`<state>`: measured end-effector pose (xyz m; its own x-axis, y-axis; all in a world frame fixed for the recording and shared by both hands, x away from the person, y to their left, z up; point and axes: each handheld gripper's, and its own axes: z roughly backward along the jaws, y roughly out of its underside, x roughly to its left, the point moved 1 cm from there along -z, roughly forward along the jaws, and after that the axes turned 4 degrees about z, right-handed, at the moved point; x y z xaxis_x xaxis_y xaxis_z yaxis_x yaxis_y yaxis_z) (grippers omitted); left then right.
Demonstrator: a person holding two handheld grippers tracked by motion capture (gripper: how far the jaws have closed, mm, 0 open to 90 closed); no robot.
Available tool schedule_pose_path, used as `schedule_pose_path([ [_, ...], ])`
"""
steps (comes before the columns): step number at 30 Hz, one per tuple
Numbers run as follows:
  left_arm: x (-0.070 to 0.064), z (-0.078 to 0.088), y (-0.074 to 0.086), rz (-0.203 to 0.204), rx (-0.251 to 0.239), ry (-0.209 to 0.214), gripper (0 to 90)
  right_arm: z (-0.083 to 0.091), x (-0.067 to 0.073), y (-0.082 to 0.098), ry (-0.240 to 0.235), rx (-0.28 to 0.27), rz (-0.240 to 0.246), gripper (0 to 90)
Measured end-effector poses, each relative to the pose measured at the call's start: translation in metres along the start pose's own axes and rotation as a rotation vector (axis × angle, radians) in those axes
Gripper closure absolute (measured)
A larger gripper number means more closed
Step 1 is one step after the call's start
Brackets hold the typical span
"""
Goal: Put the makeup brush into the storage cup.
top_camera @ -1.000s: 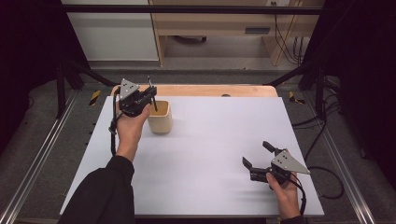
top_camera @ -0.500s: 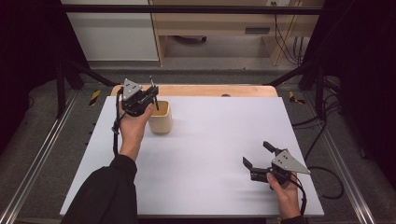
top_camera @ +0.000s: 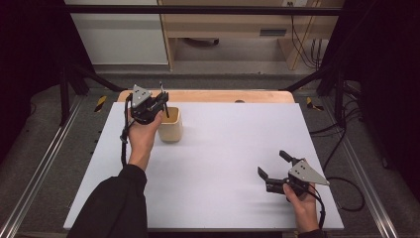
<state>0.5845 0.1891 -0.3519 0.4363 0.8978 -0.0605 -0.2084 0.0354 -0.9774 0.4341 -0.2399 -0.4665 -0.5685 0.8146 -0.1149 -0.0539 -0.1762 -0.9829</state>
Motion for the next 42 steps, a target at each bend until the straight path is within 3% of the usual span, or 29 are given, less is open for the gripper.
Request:
schedule_pose_path([
  [42, 0.0, -0.004, 0.023, -0.003, 0.022, 0.006, 83.5, 0.001, -0.001, 0.0, 0.001, 0.004, -0.001, 4.3],
])
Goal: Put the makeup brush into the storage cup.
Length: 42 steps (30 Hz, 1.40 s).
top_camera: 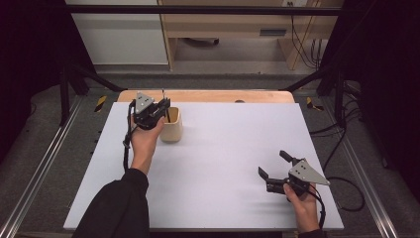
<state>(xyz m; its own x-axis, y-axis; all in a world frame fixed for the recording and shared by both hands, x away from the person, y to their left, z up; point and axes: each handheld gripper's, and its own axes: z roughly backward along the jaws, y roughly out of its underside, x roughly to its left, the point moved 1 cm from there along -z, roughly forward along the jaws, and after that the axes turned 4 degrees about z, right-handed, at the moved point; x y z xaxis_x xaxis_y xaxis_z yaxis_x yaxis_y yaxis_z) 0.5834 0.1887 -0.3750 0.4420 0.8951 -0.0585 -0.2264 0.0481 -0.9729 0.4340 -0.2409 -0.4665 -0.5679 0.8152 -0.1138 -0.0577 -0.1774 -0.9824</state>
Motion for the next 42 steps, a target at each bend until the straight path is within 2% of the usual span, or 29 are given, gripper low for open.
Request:
schedule_pose_path([
  [19, 0.004, 0.0, 0.016, 0.012, 0.029, -0.006, 83.5, 0.0, 0.0, 0.0, -0.001, 0.002, 0.0, 4.4],
  [23, 0.002, 0.002, 0.017, -0.001, 0.022, -0.003, 82.4, 0.0, 0.0, 0.0, -0.002, 0.002, -0.001, 4.3],
  [27, -0.001, 0.009, 0.014, -0.027, -0.015, -0.023, 60.0, 0.0, 0.0, 0.0, -0.001, 0.004, -0.004, 4.3],
  [29, -0.002, 0.016, 0.012, -0.047, -0.032, -0.02, 45.1, 0.001, 0.0, 0.0, -0.001, 0.004, -0.004, 4.2],
  [30, -0.002, 0.019, 0.011, -0.059, -0.04, -0.017, 40.7, 0.001, 0.0, 0.0, -0.001, 0.005, -0.004, 4.2],
  [33, -0.003, 0.029, 0.01, -0.08, -0.057, -0.001, 29.4, 0.0, 0.0, 0.0, -0.001, 0.008, -0.001, 4.2],
  [37, -0.008, 0.037, 0.01, -0.105, -0.062, 0.033, 19.0, 0.0, 0.001, 0.0, 0.002, 0.011, -0.003, 4.1],
  [42, -0.017, 0.045, 0.009, -0.132, -0.077, 0.064, 10.4, 0.001, 0.001, 0.0, 0.003, 0.011, -0.002, 4.0],
])
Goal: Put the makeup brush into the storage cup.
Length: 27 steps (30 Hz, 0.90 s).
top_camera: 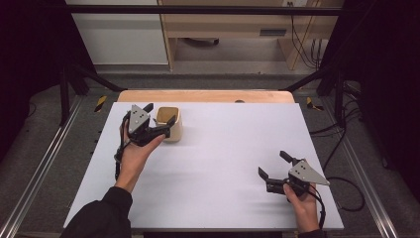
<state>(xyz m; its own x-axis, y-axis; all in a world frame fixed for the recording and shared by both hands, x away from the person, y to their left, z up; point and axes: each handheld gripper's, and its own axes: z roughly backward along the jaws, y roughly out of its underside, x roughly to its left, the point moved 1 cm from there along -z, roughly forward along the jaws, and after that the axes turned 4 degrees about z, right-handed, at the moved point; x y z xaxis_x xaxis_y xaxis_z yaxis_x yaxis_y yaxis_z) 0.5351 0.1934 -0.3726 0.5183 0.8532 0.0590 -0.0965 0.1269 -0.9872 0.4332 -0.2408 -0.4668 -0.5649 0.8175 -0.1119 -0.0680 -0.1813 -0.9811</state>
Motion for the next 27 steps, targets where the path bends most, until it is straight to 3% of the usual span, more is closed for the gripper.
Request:
schedule_pose_path([
  [10, -0.022, 0.007, 0.0, -0.033, -0.023, 0.091, 4.0, 0.0, 0.0, 0.0, 0.002, -0.001, 0.0, 3.8],
  [17, -0.036, 0.009, 0.005, -0.062, -0.013, 0.143, 2.6, 0.0, 0.0, 0.0, 0.005, 0.0, 0.002, 3.6],
  [20, -0.041, 0.009, 0.009, -0.043, -0.003, 0.164, 2.6, 0.0, -0.001, 0.0, 0.004, 0.0, 0.006, 3.6],
  [27, -0.05, 0.013, 0.018, -0.041, 0.015, 0.231, 1.9, 0.001, 0.0, 0.0, 0.008, -0.001, 0.004, 3.5],
])
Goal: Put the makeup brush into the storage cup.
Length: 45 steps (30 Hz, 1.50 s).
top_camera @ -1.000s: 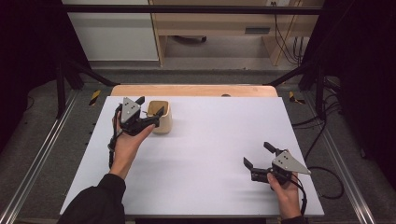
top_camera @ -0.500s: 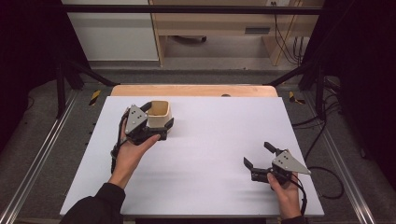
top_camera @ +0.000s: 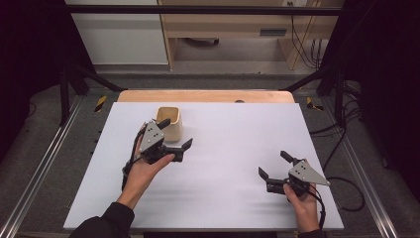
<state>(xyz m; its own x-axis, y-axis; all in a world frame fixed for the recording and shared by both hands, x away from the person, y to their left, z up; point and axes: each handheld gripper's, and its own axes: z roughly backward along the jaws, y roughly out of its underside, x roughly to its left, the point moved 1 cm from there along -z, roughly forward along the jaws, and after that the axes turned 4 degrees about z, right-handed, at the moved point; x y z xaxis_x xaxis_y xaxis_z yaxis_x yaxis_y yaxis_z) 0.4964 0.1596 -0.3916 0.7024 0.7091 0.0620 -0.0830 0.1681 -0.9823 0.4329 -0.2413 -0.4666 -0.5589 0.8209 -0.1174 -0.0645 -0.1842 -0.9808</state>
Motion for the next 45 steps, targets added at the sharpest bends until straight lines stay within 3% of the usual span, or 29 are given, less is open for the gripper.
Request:
schedule_pose_path([
  [5, -0.007, 0.002, 0.004, 0.001, 0.005, 0.028, 1.3, 0.0, 0.0, 0.0, 0.0, 0.003, -0.001, 3.1],
  [21, -0.018, 0.019, 0.023, 0.009, -0.026, 0.007, 1.4, 0.003, -0.001, -0.004, 0.016, -0.002, -0.004, 2.3],
  [29, -0.013, 0.033, 0.029, 0.001, -0.018, -0.011, 1.4, 0.006, -0.005, -0.011, 0.027, 0.009, 0.003, 2.7],
  [45, 0.003, 0.07, 0.038, 0.008, -0.06, -0.065, 1.6, 0.008, -0.009, -0.025, 0.036, 0.022, 0.027, 2.8],
])
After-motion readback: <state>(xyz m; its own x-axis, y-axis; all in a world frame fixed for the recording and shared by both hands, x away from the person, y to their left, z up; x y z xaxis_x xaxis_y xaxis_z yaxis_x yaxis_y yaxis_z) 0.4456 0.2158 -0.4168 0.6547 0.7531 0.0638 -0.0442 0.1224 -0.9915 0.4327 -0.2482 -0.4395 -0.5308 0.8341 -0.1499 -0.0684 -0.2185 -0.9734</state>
